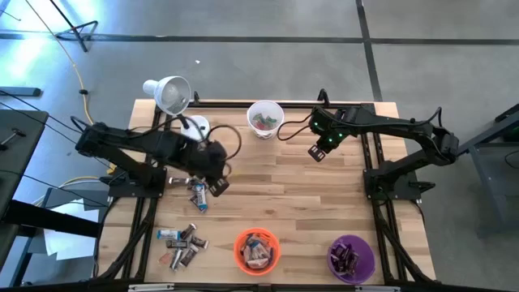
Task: Organize candy in baskets
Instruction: Put the white chocolate bar into the orange bucket
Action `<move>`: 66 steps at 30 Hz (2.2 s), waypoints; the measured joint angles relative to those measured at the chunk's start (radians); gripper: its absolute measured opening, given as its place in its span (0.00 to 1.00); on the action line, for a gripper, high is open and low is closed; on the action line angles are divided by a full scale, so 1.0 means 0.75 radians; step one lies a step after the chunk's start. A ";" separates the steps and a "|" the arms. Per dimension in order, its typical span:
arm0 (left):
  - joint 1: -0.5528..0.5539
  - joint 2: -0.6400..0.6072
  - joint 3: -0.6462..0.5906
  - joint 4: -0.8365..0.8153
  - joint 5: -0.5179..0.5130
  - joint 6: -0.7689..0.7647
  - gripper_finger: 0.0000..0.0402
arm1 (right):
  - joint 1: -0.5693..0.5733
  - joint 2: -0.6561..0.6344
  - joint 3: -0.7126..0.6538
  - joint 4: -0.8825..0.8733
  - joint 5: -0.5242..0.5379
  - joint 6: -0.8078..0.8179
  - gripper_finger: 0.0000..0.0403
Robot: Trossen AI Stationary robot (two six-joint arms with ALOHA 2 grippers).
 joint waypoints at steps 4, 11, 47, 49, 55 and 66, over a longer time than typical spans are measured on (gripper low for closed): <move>-0.135 -0.012 0.000 -0.076 -0.166 -0.242 0.21 | 0.000 0.000 0.000 0.000 0.000 -0.023 0.00; -0.293 -0.011 0.000 -0.179 -0.283 -0.684 0.21 | 0.000 0.000 0.000 -0.004 -0.058 -0.035 0.00; -0.443 -0.009 -0.808 0.286 -0.014 -1.770 0.21 | 0.098 0.000 0.000 -0.241 -0.120 -0.523 0.00; -0.419 -0.009 -0.854 0.355 -0.014 -1.770 0.21 | 0.098 -0.001 0.000 -0.235 -0.120 -0.523 0.00; -0.341 -0.009 -0.972 0.581 -0.014 -1.677 0.21 | 0.098 -0.001 0.000 -0.201 -0.121 -0.523 0.00; -0.256 -0.009 -1.086 0.595 0.014 -1.628 0.21 | 0.098 -0.001 0.000 -0.176 -0.127 -0.474 0.00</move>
